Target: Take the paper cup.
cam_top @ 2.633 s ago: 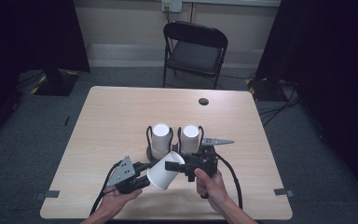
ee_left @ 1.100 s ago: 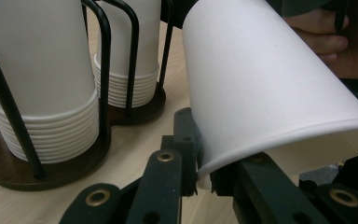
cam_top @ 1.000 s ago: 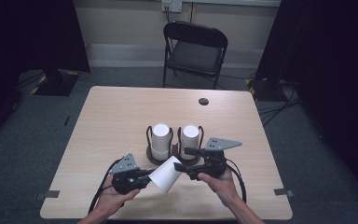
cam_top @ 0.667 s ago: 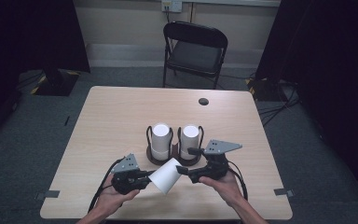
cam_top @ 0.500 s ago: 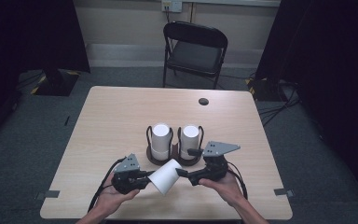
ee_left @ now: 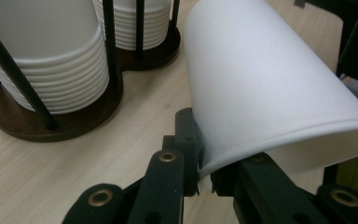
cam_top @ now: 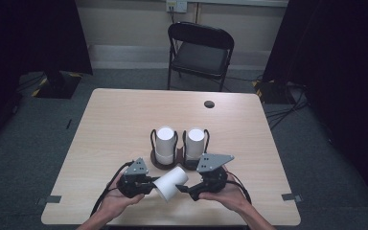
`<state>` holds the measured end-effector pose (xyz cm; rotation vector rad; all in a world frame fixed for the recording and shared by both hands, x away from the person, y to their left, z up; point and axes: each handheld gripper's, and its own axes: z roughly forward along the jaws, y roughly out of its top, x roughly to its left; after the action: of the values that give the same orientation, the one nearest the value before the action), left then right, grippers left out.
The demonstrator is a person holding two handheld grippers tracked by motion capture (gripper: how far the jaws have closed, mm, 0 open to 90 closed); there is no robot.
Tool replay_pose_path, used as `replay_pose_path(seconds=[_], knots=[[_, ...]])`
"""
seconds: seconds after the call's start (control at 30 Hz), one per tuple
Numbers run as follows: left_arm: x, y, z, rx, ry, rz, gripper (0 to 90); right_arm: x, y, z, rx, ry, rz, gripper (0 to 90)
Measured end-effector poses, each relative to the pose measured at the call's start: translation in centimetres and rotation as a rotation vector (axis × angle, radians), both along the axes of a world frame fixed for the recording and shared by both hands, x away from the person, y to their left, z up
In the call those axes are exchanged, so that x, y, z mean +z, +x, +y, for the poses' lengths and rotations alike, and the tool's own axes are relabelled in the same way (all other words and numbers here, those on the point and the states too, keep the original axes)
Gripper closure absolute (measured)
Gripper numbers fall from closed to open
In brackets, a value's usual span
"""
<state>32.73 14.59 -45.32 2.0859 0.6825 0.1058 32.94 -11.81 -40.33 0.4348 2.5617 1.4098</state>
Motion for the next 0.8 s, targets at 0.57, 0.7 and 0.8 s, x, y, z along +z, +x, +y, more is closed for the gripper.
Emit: replay_pose_path(seconds=[0.57, 0.7, 0.8], knots=[[-0.4, 0.0, -0.5, -0.040, 0.024, 0.069, 84.2, -1.2, -1.0, 2.3, 0.119, -0.159, -0.072, 17.6], [-0.5, 0.0, -0.6, -0.056, 0.020, 0.094, 84.4, -1.6, -1.1, 2.7, 0.145, -0.184, -0.082, 15.0], [-0.5, 0.1, -0.5, -0.060, 0.032, 0.104, 84.7, -1.8, -1.1, 3.0, 0.167, -0.201, -0.082, 13.5]])
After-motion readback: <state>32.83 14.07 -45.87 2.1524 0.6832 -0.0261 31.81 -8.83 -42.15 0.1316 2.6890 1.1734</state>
